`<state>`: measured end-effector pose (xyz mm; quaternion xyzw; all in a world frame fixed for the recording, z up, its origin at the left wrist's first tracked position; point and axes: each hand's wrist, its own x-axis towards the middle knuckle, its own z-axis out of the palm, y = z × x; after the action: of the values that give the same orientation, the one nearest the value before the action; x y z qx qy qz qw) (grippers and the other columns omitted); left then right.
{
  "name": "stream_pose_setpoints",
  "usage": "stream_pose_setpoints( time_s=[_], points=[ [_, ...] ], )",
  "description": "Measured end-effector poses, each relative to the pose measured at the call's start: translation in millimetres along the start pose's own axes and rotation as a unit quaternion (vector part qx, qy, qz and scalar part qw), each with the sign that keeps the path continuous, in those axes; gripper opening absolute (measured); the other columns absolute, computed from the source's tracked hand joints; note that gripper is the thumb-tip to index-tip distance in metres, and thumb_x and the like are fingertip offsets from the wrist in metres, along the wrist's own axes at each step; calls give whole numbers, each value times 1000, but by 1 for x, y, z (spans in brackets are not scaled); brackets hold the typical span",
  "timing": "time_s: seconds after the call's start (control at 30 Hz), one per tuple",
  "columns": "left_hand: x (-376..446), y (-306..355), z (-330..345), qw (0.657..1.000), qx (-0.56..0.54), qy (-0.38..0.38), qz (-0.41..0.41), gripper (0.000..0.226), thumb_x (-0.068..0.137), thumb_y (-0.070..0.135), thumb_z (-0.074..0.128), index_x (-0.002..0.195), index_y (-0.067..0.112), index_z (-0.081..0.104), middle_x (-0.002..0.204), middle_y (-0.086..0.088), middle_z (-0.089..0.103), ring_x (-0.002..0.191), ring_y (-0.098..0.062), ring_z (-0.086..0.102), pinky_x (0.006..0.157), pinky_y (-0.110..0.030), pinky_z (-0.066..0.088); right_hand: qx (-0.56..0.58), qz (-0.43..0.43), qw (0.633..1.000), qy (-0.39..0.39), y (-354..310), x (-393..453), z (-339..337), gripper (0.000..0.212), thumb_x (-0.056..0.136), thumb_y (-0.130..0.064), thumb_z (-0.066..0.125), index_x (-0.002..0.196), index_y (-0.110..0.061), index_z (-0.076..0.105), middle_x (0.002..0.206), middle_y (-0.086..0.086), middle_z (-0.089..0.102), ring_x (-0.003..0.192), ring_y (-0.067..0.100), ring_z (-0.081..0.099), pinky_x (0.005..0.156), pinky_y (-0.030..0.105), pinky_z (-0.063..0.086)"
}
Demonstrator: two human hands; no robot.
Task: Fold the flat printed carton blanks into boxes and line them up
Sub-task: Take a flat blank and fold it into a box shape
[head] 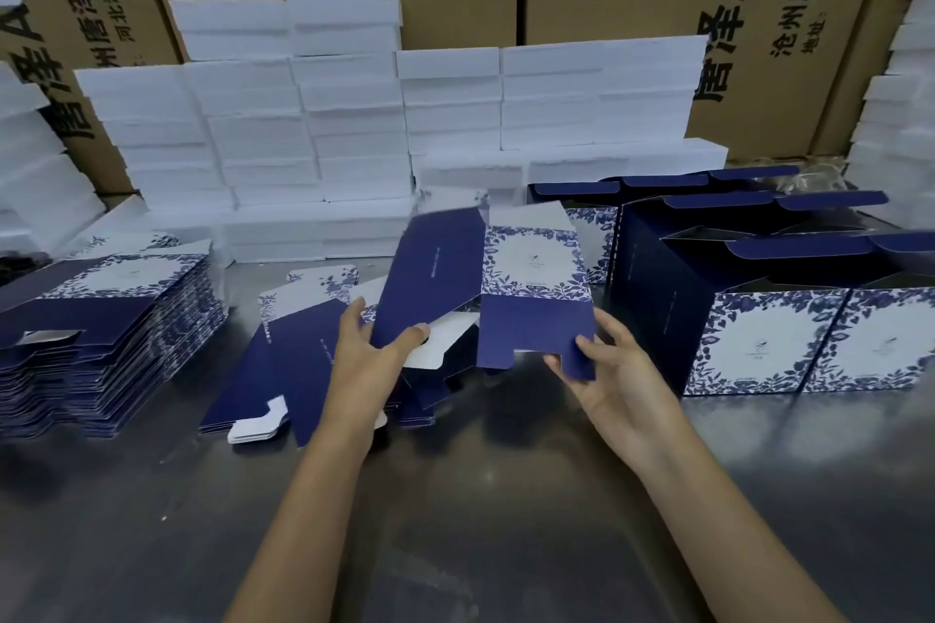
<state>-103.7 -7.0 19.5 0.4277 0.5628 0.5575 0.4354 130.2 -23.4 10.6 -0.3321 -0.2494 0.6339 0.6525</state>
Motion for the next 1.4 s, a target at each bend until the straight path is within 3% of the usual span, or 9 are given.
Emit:
stream_pose_setpoints(
  time_s=[0.2,0.33,0.4,0.5,0.7,0.83,1.0,1.23,1.4],
  points=[
    [-4,2,1,989,-55,-92,100,80,70,11,83,137,42,51,123,18,69,113,-16,69,100,-40,48,-122,-28,992,-17,-6,4,-9,72,88,18,33,135,-33,54,130,1,69,117,26,65,87,41,50],
    [-13,5,11,983,-11,-52,176,78,77,0,80,126,54,52,122,20,69,104,-11,70,93,-32,56,-152,-29,988,-29,-4,2,-6,63,86,9,40,131,-31,61,116,2,71,95,23,61,70,35,46],
    [-17,7,15,977,1,-38,209,79,79,0,79,129,53,49,122,24,67,96,-7,70,86,-22,56,-148,-19,988,-49,-4,1,-4,52,91,-3,44,135,-28,59,125,6,70,102,25,58,81,41,43],
    [-22,11,20,969,-5,-59,238,79,79,0,80,138,41,47,129,27,62,112,-1,64,85,-17,53,-136,11,988,-73,-4,-2,0,43,99,-21,50,141,-22,55,137,9,64,110,24,59,91,45,41],
    [-41,7,43,951,100,-92,279,80,78,14,80,144,39,41,141,25,52,133,6,45,97,-8,42,-100,58,987,-111,4,-6,9,48,101,-42,42,138,-16,59,110,10,69,104,29,61,89,43,48],
    [-47,-7,56,923,216,-79,308,67,89,-7,53,146,28,48,145,13,53,136,-5,46,114,-29,37,-62,69,988,-125,10,-3,3,55,104,-48,30,131,-14,64,119,13,72,117,34,62,104,53,47],
    [-46,-13,58,909,268,-122,296,67,83,-11,47,137,26,60,131,26,55,129,5,45,102,2,27,60,58,991,-100,-10,0,-18,65,98,-67,40,120,-17,75,127,11,70,108,28,70,89,45,57],
    [-40,-10,51,931,220,-201,211,32,74,30,58,101,36,76,110,37,63,113,17,52,96,-3,35,-52,70,996,35,-26,5,-34,14,83,-15,67,88,-11,79,92,12,78,72,30,76,59,38,61],
    [-17,-11,29,967,168,-2,192,21,92,12,63,107,23,73,117,12,65,112,-3,57,97,-24,46,-98,97,989,59,-23,6,-35,31,72,-12,68,102,-10,74,97,14,77,74,35,75,69,46,62]
  ],
)
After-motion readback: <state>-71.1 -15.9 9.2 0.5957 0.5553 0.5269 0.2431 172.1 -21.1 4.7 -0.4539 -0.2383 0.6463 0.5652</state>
